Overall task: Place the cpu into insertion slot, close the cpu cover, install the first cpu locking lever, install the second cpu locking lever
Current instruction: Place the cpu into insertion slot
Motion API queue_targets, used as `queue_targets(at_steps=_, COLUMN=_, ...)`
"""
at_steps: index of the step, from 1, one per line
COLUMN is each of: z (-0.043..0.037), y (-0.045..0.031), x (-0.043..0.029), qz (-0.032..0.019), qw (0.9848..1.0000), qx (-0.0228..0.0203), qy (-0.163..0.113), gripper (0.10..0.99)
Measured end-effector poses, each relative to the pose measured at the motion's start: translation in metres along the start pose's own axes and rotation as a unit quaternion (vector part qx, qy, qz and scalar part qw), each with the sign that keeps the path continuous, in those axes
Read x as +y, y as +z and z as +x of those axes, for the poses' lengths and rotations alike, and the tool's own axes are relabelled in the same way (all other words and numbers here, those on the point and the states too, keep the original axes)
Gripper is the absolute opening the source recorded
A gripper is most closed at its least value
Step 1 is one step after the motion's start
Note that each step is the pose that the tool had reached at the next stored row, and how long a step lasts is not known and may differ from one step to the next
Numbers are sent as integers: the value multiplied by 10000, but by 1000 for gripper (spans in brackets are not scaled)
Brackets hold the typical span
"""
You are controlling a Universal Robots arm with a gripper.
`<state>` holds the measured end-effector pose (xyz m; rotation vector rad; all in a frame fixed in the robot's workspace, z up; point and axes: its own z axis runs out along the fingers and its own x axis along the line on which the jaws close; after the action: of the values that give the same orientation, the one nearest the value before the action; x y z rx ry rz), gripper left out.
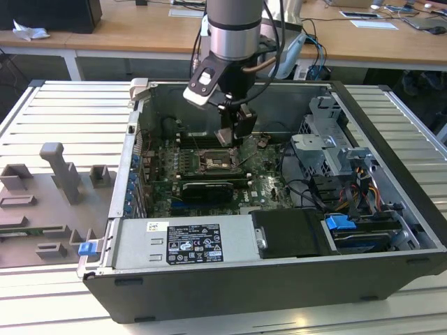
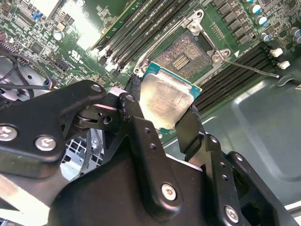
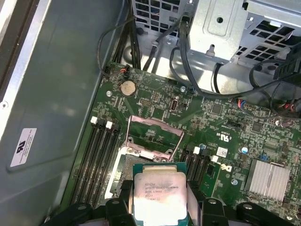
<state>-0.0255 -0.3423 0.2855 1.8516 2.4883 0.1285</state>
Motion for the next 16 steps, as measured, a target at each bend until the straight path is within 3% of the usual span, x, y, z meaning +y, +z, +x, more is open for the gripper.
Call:
queue_targets(at_steps=13, z=-1, y=53, x=-5, qz=-2, qw=9999, qx=-10, qy=116, gripper=541)
queue_targets(at_steps=16, z=0, y=73, x=-10, qz=-5, qw=9996, qx=-25, qy=283, gripper=541)
